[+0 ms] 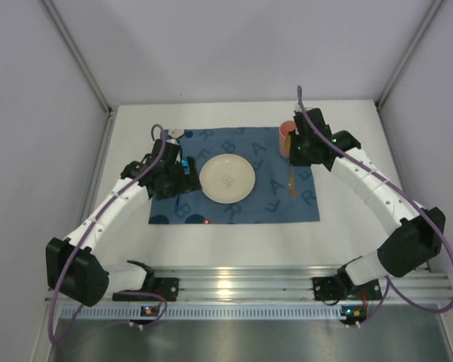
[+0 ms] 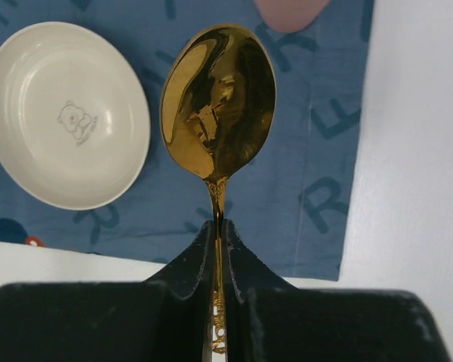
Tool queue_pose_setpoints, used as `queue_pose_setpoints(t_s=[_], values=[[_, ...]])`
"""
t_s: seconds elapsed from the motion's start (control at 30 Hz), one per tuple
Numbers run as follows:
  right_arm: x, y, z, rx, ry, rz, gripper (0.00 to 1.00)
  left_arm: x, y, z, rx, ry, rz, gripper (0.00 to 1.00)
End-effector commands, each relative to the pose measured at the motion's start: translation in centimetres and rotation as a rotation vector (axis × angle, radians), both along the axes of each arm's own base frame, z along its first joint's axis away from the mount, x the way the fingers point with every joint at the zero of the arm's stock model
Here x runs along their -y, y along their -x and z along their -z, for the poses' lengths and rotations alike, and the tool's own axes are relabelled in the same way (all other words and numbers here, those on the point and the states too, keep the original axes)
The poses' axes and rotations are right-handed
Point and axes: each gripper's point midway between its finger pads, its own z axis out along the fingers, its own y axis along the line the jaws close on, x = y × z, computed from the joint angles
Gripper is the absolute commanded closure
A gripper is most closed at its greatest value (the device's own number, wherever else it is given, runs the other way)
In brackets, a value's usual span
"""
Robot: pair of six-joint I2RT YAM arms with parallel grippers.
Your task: Set the dinner table for one person
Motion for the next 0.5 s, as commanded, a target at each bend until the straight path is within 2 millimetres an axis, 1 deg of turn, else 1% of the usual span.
queue_pose_setpoints(t_s=[0.0, 0.07, 0.13, 0.2, 0.27, 0.3, 0.37, 0.4, 0.47], values=[[-3.0, 0.7, -0.6, 0.031, -0.090, -0.027, 1.00, -0.1, -0.4, -2.1, 0.055, -0.002, 0.006, 0.02], [-4.5, 0.9, 1.0, 0.008, -0.101, -0.048, 1.00, -0.5, -0.2, -2.5, 0.061, -0.014, -0.002, 0.02], [-5.4, 1.0, 2.8, -0.027, -0.100, -0.056, 1.00, -0.9, 0.3, -2.9, 0.060, -0.025, -0.007, 0.02], [-6.7, 0.8, 4.5, -0.047, -0.101, -0.076, 1.00, -1.3, 0.5, -3.5, 0.075, -0.036, -0.011, 0.02], [-7.7, 0.4, 5.6, -0.055, -0.121, -0.084, 1.00, -1.8, 1.2, -3.6, 0.065, -0.051, -0.008, 0.02], [-8.1, 0.3, 6.8, -0.078, -0.112, -0.085, 1.00, -2.0, 1.4, -3.9, 0.072, -0.056, -0.010, 0.02], [-8.9, -0.2, 7.4, -0.077, -0.117, -0.098, 1.00, -2.4, 2.1, -4.0, 0.061, -0.071, -0.010, 0.02], [-9.2, -0.4, 8.2, -0.091, -0.108, -0.100, 1.00, -2.7, 2.3, -4.3, 0.070, -0.076, -0.014, 0.02], [-9.5, -1.0, 8.6, -0.084, -0.107, -0.096, 1.00, -3.1, 2.9, -4.3, 0.063, -0.088, -0.016, 0.02]])
